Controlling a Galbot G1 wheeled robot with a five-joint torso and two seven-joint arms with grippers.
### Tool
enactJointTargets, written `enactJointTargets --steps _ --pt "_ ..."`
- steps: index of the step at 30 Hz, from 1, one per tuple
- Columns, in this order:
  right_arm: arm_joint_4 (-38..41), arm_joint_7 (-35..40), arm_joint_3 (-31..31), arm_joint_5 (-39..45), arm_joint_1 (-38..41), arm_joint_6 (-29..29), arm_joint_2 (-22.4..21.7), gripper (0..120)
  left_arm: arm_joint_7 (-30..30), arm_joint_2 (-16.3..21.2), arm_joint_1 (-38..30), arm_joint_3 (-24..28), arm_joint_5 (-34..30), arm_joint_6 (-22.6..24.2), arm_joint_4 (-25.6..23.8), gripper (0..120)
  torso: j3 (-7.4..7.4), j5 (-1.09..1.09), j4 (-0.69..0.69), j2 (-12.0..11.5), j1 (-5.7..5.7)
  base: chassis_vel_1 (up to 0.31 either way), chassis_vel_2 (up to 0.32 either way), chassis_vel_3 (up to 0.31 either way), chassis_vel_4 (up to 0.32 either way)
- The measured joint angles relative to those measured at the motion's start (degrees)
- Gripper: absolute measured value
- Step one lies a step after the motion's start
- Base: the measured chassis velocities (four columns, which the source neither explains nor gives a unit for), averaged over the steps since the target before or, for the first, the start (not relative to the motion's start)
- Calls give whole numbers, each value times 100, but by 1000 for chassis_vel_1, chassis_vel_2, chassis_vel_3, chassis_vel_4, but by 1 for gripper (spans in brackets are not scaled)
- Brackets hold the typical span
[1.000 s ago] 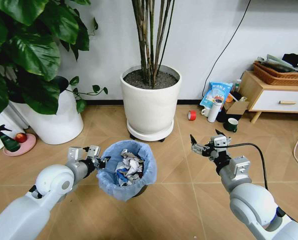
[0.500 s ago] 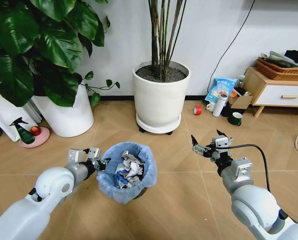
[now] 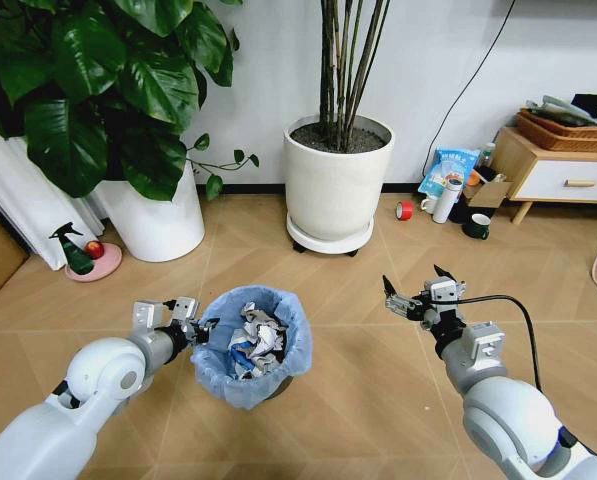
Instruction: Pick up the trash bin and place the garbage on the floor into it.
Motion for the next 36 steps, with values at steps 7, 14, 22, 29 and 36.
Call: enactJointTargets --steps 7,14,22,29,36 --pt "-30 -5 -49 2 46 4 -7 100 3 -17 47 -8 13 0 -4 0 0 -2 1 0 0 253 -71 -237 65" --pt "-70 -11 -143 4 100 4 -10 100 8 -31 82 -38 31 0 -5 0 0 0 0 0 0 249 -127 -255 107" --pt "-84 -18 -178 33 156 12 -39 100 17 -24 120 -60 31 0 -19 0 0 0 -1 0 0 223 -113 -237 111" --pt "-52 -20 -175 27 137 22 -39 100 10 88 213 -156 0 0 -136 0 0 -2 1 0 0 206 -69 -210 79" --pt "-53 -53 -236 -75 113 60 2 100 -6 139 324 -209 -21 0 -203 0 0 1 0 0 0 211 -61 -202 61"
